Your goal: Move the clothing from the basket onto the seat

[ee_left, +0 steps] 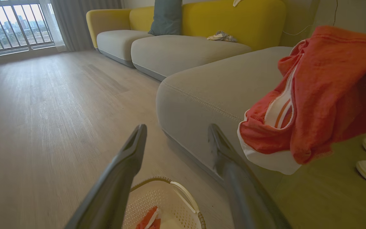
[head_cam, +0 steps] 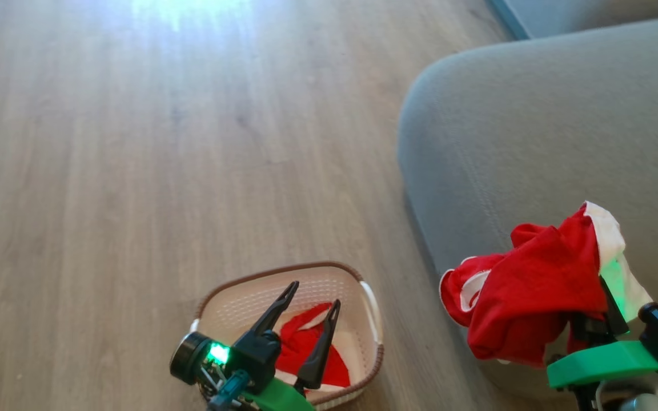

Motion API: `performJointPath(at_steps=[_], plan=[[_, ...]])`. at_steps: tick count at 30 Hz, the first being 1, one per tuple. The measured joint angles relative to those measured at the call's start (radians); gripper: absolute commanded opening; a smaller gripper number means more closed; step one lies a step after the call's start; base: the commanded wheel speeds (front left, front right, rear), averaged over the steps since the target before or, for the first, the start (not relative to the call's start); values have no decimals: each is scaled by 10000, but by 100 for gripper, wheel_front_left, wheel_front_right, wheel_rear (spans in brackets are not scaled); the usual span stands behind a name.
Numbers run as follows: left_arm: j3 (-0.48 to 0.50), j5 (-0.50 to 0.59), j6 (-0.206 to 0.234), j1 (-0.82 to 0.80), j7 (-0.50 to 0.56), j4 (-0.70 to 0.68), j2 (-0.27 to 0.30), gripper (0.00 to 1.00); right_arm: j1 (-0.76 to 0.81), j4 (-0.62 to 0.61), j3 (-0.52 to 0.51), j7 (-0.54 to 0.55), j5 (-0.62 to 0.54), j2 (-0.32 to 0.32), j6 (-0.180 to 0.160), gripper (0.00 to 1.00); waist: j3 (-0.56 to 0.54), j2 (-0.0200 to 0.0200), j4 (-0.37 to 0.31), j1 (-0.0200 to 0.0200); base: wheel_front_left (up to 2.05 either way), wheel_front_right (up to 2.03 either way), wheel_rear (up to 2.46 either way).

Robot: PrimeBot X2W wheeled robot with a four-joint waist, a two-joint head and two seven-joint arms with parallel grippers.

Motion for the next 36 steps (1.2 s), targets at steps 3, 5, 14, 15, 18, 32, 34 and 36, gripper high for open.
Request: performJointPath(at_steps=[3,5,14,15,18,32,34,36], plan=[[-8,10,-27,-49,2,-19,0,100,-7,-61,-21,0,-29,8,0,0,95,0,-446,0,0,0,0],[-29,8,-77,-97,2,-44,2,100,-23,-82,-33,0,-40,19,0,0,163,0,-769,0,0,0,0],[-276,134,-119,-432,2,-96,0,100,-249,-205,19,0,-8,27,0,0,450,0,-2176,0,0,0,0],[-301,176,-165,-447,0,-109,-2,100,-273,-240,25,0,35,27,0,0,493,0,-2368,0,0,0,0],[-362,219,-240,-483,0,-104,2,100,-292,-263,-15,0,119,27,0,0,642,0,-2899,0,0,0,0],[-995,268,-623,-1268,0,79,4,100,-220,-746,-713,0,614,31,0,0,1497,0,-3614,0,0,0,0],[-995,267,-623,-1291,0,79,6,100,-207,-746,-713,0,627,33,0,0,1498,0,-3619,0,0,0,0],[-995,268,-623,-1302,0,79,6,100,-207,-746,-713,0,629,33,0,0,1484,0,-3625,0,0,0,0]])
